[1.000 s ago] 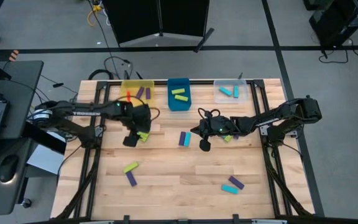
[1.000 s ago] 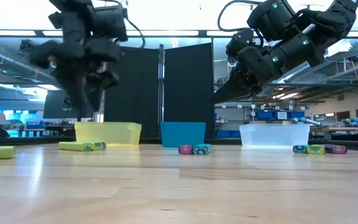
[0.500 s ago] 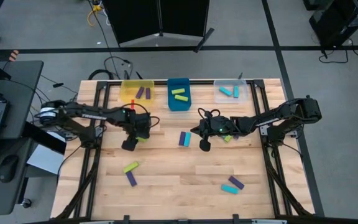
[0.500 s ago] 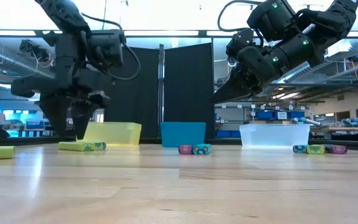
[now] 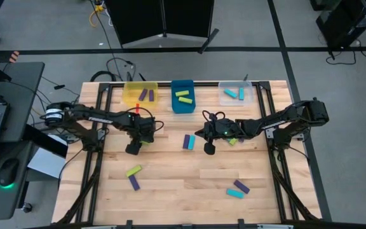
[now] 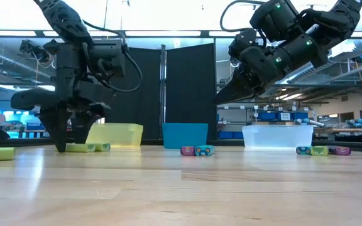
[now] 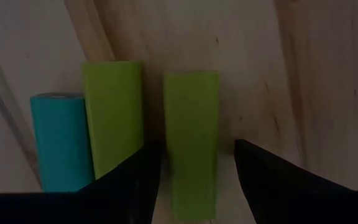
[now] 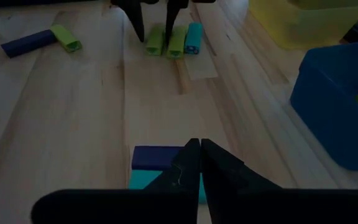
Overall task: Sort blocks
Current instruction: Put the green block into the blue bin
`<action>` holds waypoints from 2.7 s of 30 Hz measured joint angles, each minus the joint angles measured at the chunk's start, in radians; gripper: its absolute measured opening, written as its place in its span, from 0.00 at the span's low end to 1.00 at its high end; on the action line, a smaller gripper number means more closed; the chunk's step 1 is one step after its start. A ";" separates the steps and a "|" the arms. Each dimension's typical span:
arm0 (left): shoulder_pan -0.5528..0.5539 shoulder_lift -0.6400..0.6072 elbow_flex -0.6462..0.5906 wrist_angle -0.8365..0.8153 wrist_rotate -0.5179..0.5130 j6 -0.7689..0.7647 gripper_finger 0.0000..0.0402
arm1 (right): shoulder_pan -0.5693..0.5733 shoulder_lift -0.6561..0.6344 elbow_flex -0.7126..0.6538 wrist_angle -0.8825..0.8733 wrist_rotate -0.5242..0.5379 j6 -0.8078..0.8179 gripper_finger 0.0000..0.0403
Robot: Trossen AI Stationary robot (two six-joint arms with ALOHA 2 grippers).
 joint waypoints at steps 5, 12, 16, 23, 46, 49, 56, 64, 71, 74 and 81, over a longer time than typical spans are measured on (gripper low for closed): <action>0.000 0.023 0.002 0.011 0.000 -0.049 0.49 | 0.000 0.000 0.000 0.000 0.000 0.000 0.07; -0.013 0.028 0.014 0.006 -0.006 -0.103 0.30 | 0.000 0.000 0.000 0.000 0.000 0.000 0.06; -0.022 0.036 0.064 -0.022 0.007 -0.118 0.25 | 0.000 0.000 0.000 0.000 0.000 0.000 0.06; 0.023 0.027 0.251 -0.022 0.008 -0.136 0.25 | 0.000 0.000 0.000 0.000 0.000 0.000 0.05; 0.325 0.616 1.005 -0.099 0.010 0.007 0.25 | 0.027 0.000 0.001 -0.016 0.004 -0.007 0.04; 0.339 0.666 1.053 -0.108 0.020 0.007 0.25 | 0.032 0.000 0.001 -0.014 0.006 -0.007 0.04; 0.342 0.712 1.078 -0.132 0.039 0.007 0.25 | 0.035 0.000 0.001 -0.015 0.009 -0.004 0.04; 0.342 0.725 1.079 -0.148 0.042 0.000 0.25 | 0.035 0.000 0.001 -0.014 0.011 -0.001 0.04; 0.342 0.729 1.079 -0.153 0.041 -0.002 0.25 | 0.035 0.000 0.001 -0.014 0.011 0.000 0.03; 0.342 0.729 1.079 -0.158 0.041 -0.002 0.25 | 0.035 0.000 0.001 -0.014 0.011 0.000 0.04; 0.342 0.729 1.079 -0.163 0.038 -0.002 0.25 | 0.035 0.000 0.001 -0.015 0.011 0.000 0.03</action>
